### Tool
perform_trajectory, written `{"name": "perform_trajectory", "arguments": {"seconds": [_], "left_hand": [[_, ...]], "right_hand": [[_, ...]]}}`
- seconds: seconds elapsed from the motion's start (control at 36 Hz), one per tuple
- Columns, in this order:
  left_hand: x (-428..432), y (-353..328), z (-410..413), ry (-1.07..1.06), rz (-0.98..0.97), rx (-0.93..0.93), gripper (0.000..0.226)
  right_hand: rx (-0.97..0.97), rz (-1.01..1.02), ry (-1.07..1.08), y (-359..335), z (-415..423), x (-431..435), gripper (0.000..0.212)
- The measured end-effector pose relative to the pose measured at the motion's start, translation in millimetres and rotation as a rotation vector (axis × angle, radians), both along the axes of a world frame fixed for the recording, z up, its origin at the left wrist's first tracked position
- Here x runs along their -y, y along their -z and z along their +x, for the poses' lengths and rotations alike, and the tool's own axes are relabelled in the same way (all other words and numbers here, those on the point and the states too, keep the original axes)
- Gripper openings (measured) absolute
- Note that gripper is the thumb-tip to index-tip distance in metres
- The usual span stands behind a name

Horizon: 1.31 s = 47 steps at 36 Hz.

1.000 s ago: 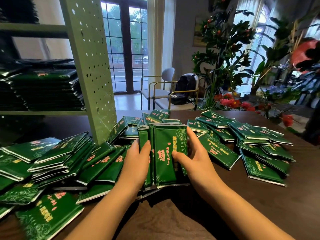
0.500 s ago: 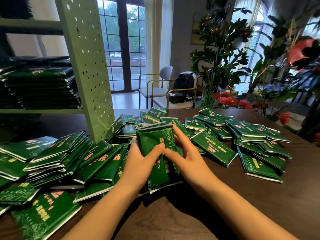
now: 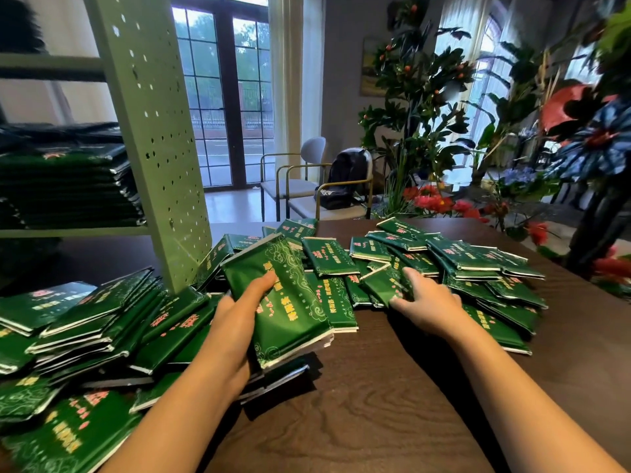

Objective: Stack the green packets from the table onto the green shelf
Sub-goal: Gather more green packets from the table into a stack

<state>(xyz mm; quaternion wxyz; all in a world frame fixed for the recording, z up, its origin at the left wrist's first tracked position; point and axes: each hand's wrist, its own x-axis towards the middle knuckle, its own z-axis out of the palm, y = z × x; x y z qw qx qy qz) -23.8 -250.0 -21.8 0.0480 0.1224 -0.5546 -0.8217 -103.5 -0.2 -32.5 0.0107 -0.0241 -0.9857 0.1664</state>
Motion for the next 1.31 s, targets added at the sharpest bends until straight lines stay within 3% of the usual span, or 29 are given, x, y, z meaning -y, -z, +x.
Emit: {"name": "perform_trajectory", "arguments": {"seconds": [0.11, 0.19, 0.31, 0.44, 0.53, 0.61, 0.67, 0.69, 0.72, 0.78, 0.81, 0.92, 1.03, 1.17, 1.31], "left_hand": [[6, 7, -6, 0.006, 0.007, 0.04, 0.136], [4, 4, -3, 0.024, 0.022, 0.077, 0.119], [1, 3, -2, 0.06, -0.004, 0.069, 0.059], [2, 7, -6, 0.042, -0.053, 0.079, 0.088], [0, 6, -5, 0.063, -0.052, 0.074, 0.084], [1, 7, -7, 0.064, -0.084, 0.08, 0.1], [2, 10, -9, 0.064, -0.095, 0.098, 0.123], [1, 10, -9, 0.074, -0.104, 0.106, 0.124], [-2, 8, -7, 0.089, -0.109, 0.098, 0.109], [-6, 4, -4, 0.105, -0.132, 0.07, 0.057], [-7, 4, -5, 0.112, -0.139, 0.078, 0.044], [-10, 5, -4, 0.085, -0.115, 0.065, 0.053], [-14, 1, 1, 0.106, -0.129, 0.024, 0.084], [-9, 3, 0, 0.18, -0.2, 0.037, 0.088], [-6, 3, 1, 0.204, -0.182, 0.031, 0.076]], "right_hand": [[-0.04, -0.107, 0.009, -9, 9, 1, 0.086], [-0.155, -0.293, -0.056, -15, 15, 4, 0.079], [-0.214, -0.716, -0.128, -25, 22, 15, 0.051], [-0.115, -1.299, -0.169, -32, 35, 33, 0.049], [-0.076, -1.412, -0.298, -35, 45, 44, 0.055], [-0.03, -1.45, -0.403, -32, 49, 49, 0.057], [-0.025, -1.373, -0.465, -28, 53, 54, 0.06], [-0.033, -1.307, -0.486, -27, 55, 58, 0.061], [-0.053, -1.24, -0.49, -25, 57, 61, 0.062], [-0.101, -1.155, -0.481, -22, 60, 66, 0.063], [-0.114, -1.136, -0.469, -20, 59, 68, 0.064], [-0.151, -1.099, -0.493, -13, 56, 74, 0.068], [-0.179, -1.091, -0.511, -6, 56, 77, 0.064], [-0.146, -1.101, -0.532, -5, 56, 81, 0.06], [-0.132, -1.084, -0.568, -6, 54, 75, 0.051]]}}
